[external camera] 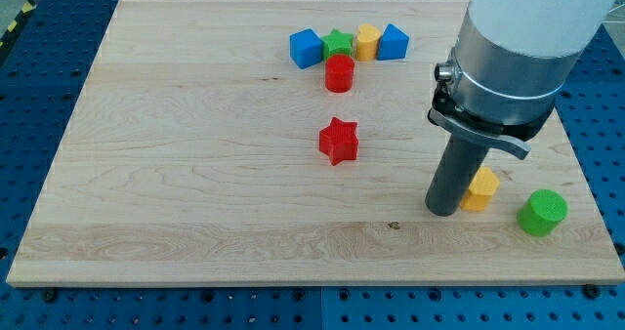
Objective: Move the yellow hexagon closer to the green circle
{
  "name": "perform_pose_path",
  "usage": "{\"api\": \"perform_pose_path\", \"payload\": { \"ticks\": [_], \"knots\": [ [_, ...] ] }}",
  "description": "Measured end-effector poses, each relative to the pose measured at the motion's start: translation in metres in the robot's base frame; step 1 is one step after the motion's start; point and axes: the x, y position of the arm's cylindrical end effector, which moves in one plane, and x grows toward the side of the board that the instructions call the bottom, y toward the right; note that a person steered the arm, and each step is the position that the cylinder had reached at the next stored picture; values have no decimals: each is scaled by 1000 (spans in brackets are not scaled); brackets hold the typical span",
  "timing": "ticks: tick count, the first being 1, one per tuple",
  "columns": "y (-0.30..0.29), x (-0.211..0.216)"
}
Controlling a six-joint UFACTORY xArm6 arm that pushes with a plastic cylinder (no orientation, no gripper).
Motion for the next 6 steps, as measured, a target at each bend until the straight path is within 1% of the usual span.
{"api": "perform_pose_path", "payload": {
  "ticks": [1, 2, 3, 4, 5, 6],
  "knots": [
    [2, 0],
    [1, -36],
    [1, -36],
    [29, -33],
    [49, -18],
    [51, -18]
  ]
}}
